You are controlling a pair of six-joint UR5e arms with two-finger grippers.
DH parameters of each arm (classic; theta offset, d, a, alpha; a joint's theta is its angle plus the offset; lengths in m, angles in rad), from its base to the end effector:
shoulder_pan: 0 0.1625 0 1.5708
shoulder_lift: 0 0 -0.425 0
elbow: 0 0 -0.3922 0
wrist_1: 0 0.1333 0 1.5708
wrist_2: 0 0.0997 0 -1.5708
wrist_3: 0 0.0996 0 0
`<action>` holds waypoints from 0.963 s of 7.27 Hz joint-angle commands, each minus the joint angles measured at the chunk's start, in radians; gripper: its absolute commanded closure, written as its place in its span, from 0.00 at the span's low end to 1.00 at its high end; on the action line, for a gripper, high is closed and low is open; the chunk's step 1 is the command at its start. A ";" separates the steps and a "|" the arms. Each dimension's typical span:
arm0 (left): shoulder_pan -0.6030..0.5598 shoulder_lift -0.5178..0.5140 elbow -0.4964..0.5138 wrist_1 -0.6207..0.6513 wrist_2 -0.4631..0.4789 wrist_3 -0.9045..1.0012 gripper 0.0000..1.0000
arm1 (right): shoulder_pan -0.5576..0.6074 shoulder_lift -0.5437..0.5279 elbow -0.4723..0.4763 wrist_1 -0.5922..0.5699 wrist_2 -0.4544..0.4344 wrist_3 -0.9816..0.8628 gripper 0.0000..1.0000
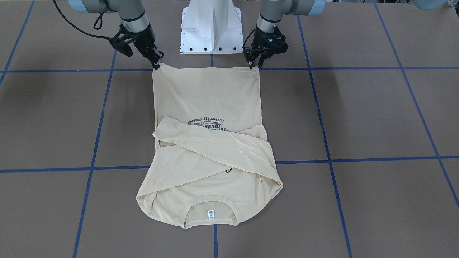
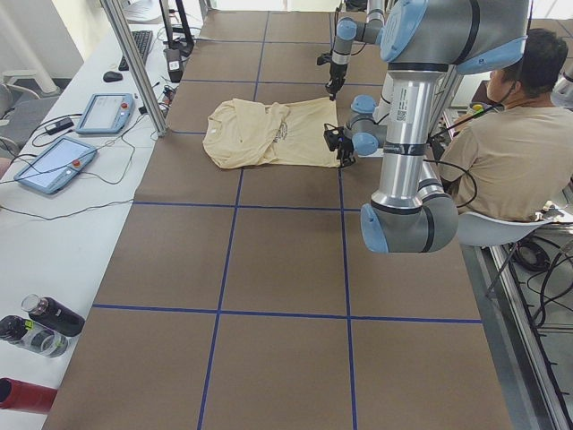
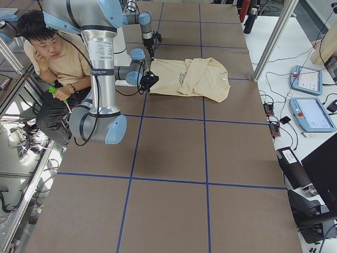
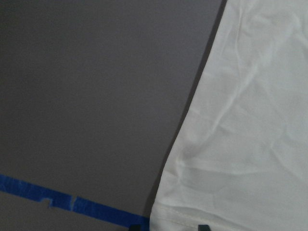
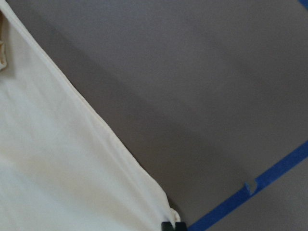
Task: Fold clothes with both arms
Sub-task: 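Grasp both hem corners nearest the robot with left and right grippers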
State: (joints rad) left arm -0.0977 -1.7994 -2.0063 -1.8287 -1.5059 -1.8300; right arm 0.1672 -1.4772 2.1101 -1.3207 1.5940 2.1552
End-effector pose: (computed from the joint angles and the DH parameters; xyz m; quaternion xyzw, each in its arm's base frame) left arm 0.5284 -0.1922 0.3153 -0.0069 0.4455 -0.1731 0.8784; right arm -0.4675 -0.2117 0.3398 -0.0987 -0.4158 0.3272 0.8428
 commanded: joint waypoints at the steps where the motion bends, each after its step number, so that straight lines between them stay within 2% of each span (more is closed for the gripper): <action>1: 0.001 0.000 0.001 0.000 -0.001 0.000 0.75 | 0.000 -0.002 0.001 0.000 -0.002 0.000 1.00; 2: 0.001 0.002 0.001 -0.001 -0.001 0.000 0.95 | 0.000 -0.003 0.001 0.000 0.000 0.000 1.00; 3: 0.000 0.002 0.000 0.000 -0.002 0.000 1.00 | -0.003 -0.005 -0.001 0.000 -0.003 0.000 1.00; 5: -0.004 0.020 -0.047 0.002 -0.020 0.002 1.00 | -0.002 -0.002 0.002 0.000 -0.005 0.000 1.00; 7: -0.005 0.115 -0.223 0.040 -0.152 0.005 1.00 | -0.033 -0.026 0.068 -0.009 0.004 0.011 1.00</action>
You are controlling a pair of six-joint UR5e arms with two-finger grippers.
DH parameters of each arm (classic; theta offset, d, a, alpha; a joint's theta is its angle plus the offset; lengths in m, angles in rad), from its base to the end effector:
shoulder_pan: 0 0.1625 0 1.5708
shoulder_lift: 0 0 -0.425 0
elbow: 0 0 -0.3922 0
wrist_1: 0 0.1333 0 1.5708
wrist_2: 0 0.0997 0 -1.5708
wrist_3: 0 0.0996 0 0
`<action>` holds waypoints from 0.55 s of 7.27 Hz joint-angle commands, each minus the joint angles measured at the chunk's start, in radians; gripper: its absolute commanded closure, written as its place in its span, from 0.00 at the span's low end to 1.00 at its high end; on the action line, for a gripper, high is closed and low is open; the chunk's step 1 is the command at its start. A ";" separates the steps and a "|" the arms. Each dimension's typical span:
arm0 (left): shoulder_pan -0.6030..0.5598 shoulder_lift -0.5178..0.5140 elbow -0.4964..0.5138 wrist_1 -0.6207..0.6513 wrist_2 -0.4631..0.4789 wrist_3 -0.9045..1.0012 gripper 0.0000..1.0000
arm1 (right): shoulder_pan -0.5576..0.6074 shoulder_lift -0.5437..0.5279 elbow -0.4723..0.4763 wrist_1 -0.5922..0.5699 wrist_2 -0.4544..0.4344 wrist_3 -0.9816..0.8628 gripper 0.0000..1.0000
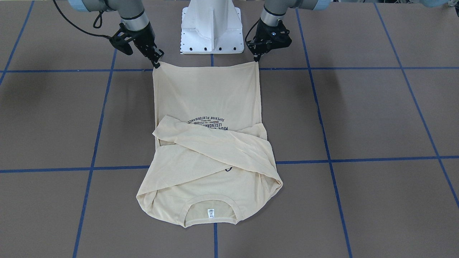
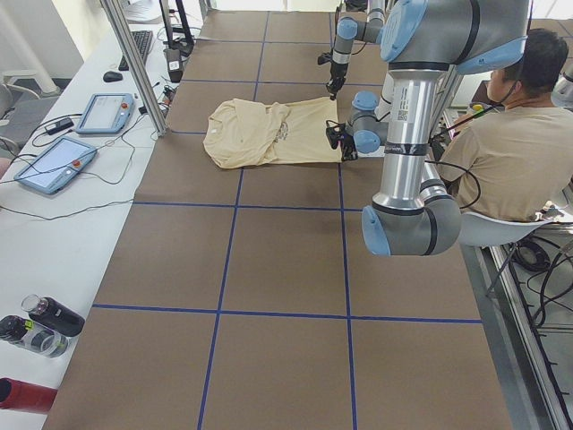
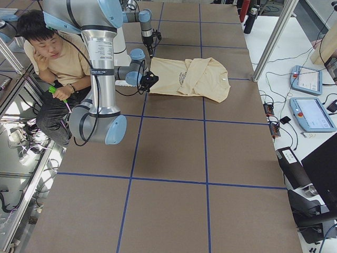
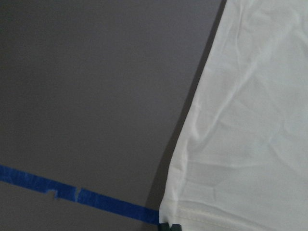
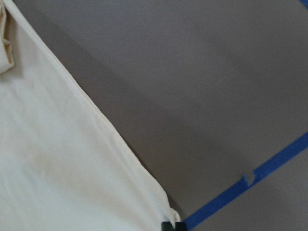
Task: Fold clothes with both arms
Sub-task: 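Grasp both hem corners nearest the robot with left and right grippers, then lift the hem with both grippers and fold it toward the collar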
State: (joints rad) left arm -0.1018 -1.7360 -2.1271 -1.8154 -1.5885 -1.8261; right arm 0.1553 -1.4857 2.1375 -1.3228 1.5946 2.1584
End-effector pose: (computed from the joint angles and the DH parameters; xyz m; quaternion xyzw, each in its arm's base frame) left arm 0.4870 -0.1820 0.2973 -0.0434 0.4625 -0.1532 0.8722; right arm -0.4618 -0.2048 0.3319 -0.1037 -0.4224 0.3220 0.8409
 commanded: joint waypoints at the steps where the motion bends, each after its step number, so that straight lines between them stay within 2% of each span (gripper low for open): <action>1: 0.002 0.053 -0.135 0.063 -0.076 -0.004 1.00 | -0.039 -0.060 0.101 -0.007 0.008 0.065 1.00; 2: -0.010 0.050 -0.163 0.073 -0.076 -0.008 1.00 | -0.034 -0.086 0.161 -0.007 0.028 0.073 1.00; 3: -0.022 0.036 -0.157 0.073 -0.073 0.001 1.00 | 0.019 -0.070 0.160 -0.007 0.081 0.067 1.00; 4: -0.167 0.017 -0.148 0.061 -0.091 0.057 1.00 | 0.121 -0.044 0.130 -0.009 0.203 0.025 1.00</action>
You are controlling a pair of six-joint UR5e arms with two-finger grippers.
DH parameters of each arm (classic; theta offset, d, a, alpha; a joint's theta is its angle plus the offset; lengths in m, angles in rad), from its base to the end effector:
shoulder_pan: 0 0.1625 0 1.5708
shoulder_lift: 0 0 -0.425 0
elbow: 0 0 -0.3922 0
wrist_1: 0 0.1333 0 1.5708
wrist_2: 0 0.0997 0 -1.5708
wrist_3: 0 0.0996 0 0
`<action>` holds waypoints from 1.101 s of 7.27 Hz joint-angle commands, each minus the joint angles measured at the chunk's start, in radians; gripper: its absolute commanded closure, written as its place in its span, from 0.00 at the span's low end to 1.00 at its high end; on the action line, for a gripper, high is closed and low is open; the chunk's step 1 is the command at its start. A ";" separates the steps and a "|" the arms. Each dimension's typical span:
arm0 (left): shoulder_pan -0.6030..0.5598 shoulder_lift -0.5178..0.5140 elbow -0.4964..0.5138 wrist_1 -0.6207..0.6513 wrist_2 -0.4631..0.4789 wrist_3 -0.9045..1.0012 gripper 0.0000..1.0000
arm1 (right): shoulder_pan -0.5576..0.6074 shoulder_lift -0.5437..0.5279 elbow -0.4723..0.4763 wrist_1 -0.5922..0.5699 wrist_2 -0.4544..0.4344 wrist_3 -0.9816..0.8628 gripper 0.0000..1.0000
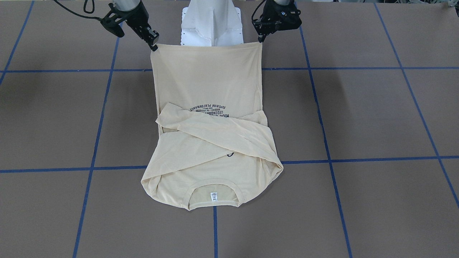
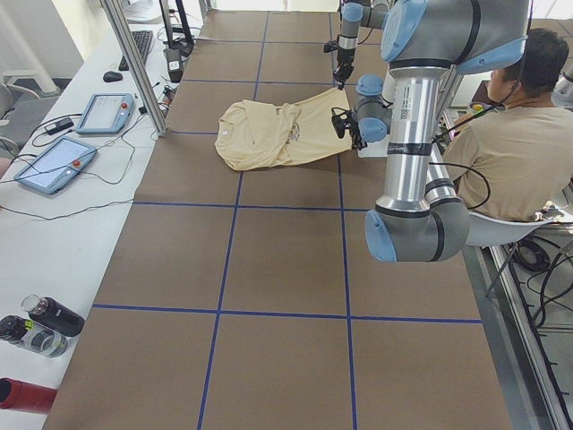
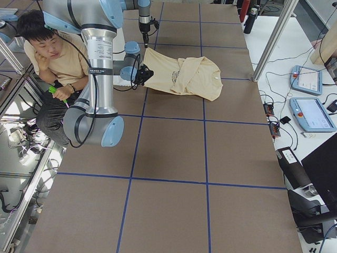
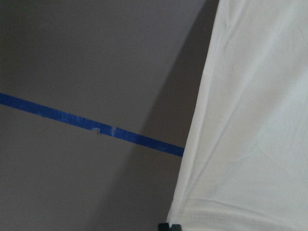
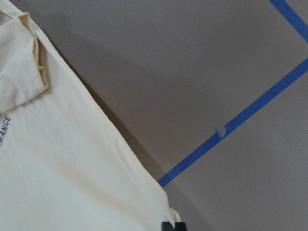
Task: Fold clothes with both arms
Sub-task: 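Lift the hem with both grippers and fold it toward the collar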
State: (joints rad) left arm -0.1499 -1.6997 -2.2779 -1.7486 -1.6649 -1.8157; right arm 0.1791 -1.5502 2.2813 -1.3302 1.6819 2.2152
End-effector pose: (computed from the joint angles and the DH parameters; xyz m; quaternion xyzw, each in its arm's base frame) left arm 0.4308 -0.1904 0.2608 -0.0641 0.4824 -0.1489 0.8608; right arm -0.4099 -0.1985 0.2990 -0.1553 -0.4424 0.3296 0.8195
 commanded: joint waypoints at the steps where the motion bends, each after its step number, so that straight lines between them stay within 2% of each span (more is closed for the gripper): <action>1: -0.248 -0.067 0.024 0.003 -0.129 0.146 1.00 | 0.231 0.083 -0.067 -0.012 0.247 -0.111 1.00; 2: -0.355 -0.121 0.102 0.000 -0.209 0.227 1.00 | 0.341 0.141 -0.115 -0.049 0.333 -0.155 1.00; 3: -0.426 -0.200 0.207 0.001 -0.211 0.274 1.00 | 0.411 0.185 -0.141 -0.093 0.357 -0.210 1.00; 4: -0.497 -0.271 0.319 -0.017 -0.214 0.282 1.00 | 0.487 0.281 -0.198 -0.183 0.387 -0.283 1.00; 5: -0.541 -0.293 0.380 -0.047 -0.214 0.333 1.00 | 0.560 0.397 -0.303 -0.254 0.418 -0.322 1.00; 6: -0.584 -0.296 0.426 -0.090 -0.216 0.384 1.00 | 0.606 0.476 -0.415 -0.268 0.426 -0.409 1.00; 8: -0.603 -0.310 0.466 -0.118 -0.213 0.400 1.00 | 0.660 0.507 -0.508 -0.265 0.421 -0.530 1.00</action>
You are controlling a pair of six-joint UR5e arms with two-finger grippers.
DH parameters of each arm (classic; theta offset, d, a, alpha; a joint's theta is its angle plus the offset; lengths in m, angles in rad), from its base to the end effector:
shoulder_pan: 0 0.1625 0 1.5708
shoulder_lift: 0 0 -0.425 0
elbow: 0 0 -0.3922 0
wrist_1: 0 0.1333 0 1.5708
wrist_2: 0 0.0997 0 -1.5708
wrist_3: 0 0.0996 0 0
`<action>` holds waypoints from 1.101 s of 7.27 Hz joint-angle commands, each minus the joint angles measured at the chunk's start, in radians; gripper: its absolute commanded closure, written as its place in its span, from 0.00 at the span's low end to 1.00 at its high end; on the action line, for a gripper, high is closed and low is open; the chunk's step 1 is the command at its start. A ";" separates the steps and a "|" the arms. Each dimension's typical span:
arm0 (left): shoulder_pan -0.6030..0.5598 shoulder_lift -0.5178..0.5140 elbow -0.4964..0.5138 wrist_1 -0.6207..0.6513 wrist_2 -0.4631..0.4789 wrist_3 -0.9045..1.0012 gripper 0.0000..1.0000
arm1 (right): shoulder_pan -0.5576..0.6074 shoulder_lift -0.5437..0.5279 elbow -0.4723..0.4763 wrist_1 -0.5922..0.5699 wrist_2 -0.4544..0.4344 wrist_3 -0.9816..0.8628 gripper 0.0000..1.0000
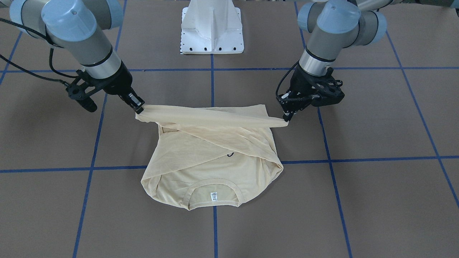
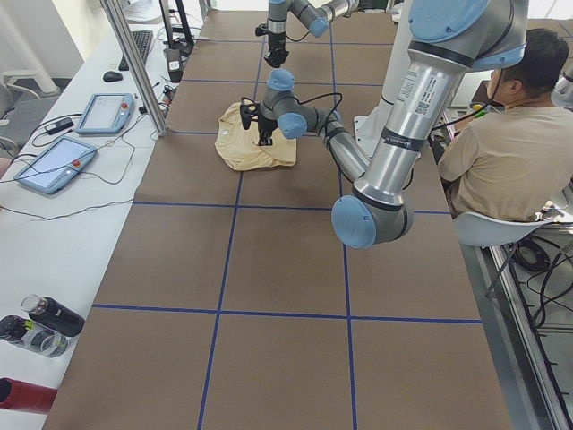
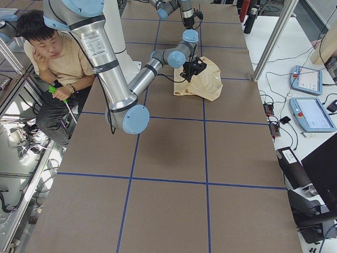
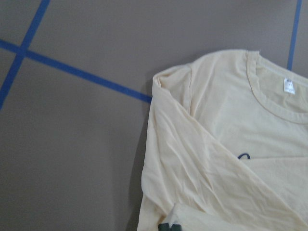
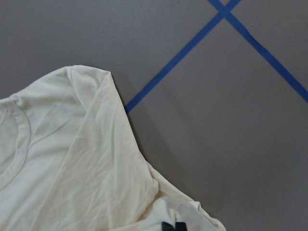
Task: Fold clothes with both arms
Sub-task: 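Lift the hem with both grippers and fold it toward the collar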
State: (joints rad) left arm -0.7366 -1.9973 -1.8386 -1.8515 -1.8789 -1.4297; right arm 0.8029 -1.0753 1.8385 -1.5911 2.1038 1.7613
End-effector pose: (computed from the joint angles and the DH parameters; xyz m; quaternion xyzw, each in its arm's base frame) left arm 0.3839 -0.4873 0.2692 0.0740 0.4766 -0.1874 0.8557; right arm -0.3691 -0.5013 0.2610 -0.1284 -0.4078 0.3443 0.8358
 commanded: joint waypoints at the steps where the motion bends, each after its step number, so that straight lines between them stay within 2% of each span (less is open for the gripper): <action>1: -0.018 -0.037 0.048 -0.017 0.003 0.014 1.00 | 0.038 0.105 -0.179 0.000 -0.004 -0.109 1.00; 2: -0.030 -0.075 0.097 -0.021 0.004 0.012 1.00 | 0.042 0.159 -0.264 0.003 -0.005 -0.149 1.00; 3: -0.046 -0.107 0.190 -0.103 0.004 0.012 1.00 | 0.054 0.184 -0.324 0.005 -0.008 -0.207 1.00; 4: -0.062 -0.115 0.294 -0.218 0.007 0.014 1.00 | 0.056 0.213 -0.411 0.055 -0.046 -0.241 1.00; 5: -0.067 -0.136 0.373 -0.283 0.048 0.015 1.00 | 0.056 0.253 -0.521 0.133 -0.066 -0.244 1.00; 6: -0.067 -0.171 0.433 -0.285 0.056 0.015 1.00 | 0.052 0.268 -0.586 0.170 -0.073 -0.246 1.00; 8: -0.066 -0.198 0.484 -0.288 0.060 0.014 1.00 | 0.047 0.282 -0.634 0.236 -0.076 -0.244 1.00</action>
State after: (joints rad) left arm -0.8020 -2.1788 -1.3920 -2.1330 -1.8236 -1.4154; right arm 0.8530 -0.8061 1.2397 -1.3918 2.0310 1.5177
